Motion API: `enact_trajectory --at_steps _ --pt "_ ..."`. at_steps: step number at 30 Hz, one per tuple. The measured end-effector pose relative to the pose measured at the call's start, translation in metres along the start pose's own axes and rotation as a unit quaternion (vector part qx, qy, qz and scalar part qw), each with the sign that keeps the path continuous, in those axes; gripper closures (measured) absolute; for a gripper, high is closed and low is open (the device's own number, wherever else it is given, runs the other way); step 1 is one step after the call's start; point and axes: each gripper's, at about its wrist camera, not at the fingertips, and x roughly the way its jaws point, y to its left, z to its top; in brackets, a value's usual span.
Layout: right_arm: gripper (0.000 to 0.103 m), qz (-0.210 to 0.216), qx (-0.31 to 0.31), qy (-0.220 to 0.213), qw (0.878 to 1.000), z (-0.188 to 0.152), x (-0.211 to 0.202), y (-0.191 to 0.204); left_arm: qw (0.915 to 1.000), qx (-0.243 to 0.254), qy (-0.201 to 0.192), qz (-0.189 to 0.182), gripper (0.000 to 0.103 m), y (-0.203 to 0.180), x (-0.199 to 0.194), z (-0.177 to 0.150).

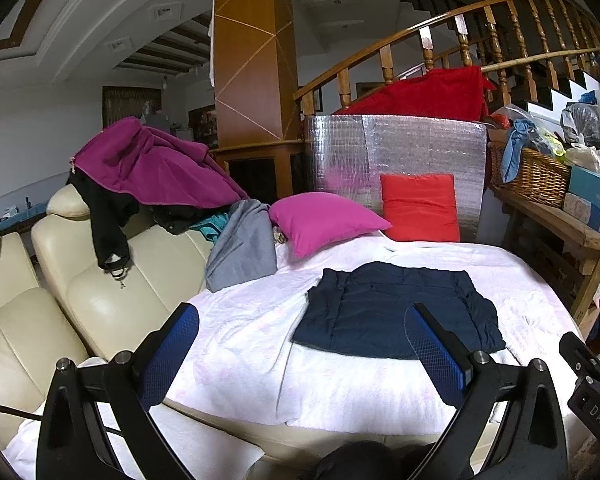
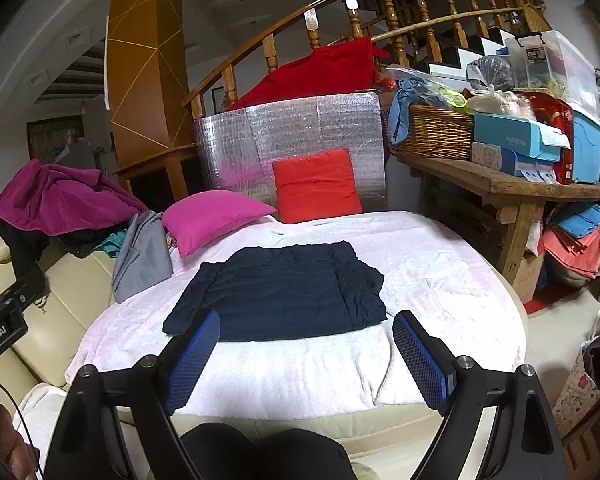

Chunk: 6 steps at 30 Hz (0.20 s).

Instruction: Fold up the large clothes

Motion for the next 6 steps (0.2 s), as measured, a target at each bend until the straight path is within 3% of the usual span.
enact_trajectory --at_steps 6 --pt "0.012 -0.003 0.011 0.008 1.0 0.017 0.034 -0.013 0.9998 -0.004 0.02 -0.005 0.001 0.004 0.044 0.007"
